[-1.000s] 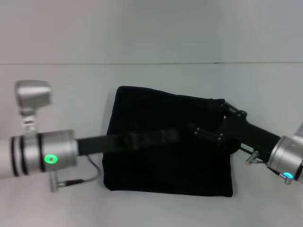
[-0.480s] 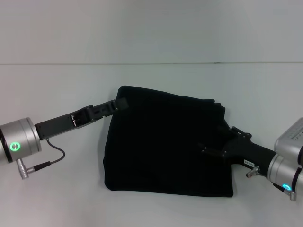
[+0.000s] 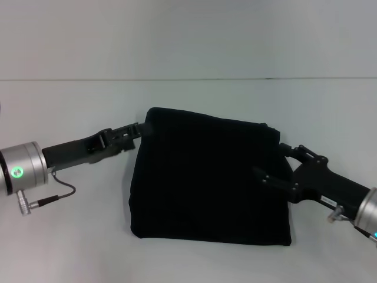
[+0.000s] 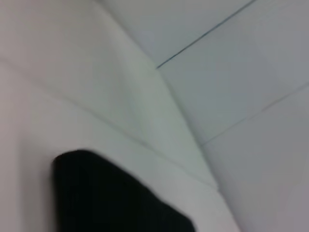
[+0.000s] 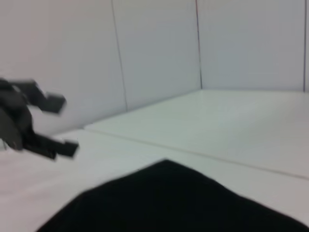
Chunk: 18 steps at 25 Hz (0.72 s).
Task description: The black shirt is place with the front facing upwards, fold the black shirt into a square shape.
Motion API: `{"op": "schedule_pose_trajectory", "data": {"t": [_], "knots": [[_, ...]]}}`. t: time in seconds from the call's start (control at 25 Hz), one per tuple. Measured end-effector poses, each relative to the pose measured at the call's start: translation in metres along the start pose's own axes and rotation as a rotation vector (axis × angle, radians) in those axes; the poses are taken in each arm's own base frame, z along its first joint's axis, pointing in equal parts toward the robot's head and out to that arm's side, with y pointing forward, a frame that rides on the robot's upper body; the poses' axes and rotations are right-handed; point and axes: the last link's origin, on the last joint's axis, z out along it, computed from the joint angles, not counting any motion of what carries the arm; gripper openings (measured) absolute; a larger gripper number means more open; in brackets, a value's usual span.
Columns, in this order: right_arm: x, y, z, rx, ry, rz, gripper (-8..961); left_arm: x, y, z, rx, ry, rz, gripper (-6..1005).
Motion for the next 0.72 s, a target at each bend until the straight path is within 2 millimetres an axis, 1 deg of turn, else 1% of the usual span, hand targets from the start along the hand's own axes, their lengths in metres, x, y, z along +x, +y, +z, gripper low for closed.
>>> {"op": "schedule_pose_trajectory", "data": {"t": [0.16,0.32,0.44,0.52,0.72], "knots": [[0.0,0.006,-0.018,-0.041,-0.044,-0.014,930,0.006,-0.008,0.0,0.093,-0.059,-0.117,917],[0.008,0.015,-0.032,-0.088,-0.035,-0.021,929,0.014,-0.014,0.003,0.171,-0.081,-0.101,916],[0.017,0.023,-0.039,-0.129,-0.002,-0.033,929,0.018,-0.015,0.007,0.217,-0.116,-0.094,916],[0.021,0.027,-0.042,-0.147,0.008,-0.044,929,0.02,-0.012,0.013,0.222,-0.143,-0.081,916],[0.021,0.033,-0.045,-0.162,-0.005,-0.045,929,0.023,-0.009,0.022,0.239,-0.156,-0.056,915]]}}
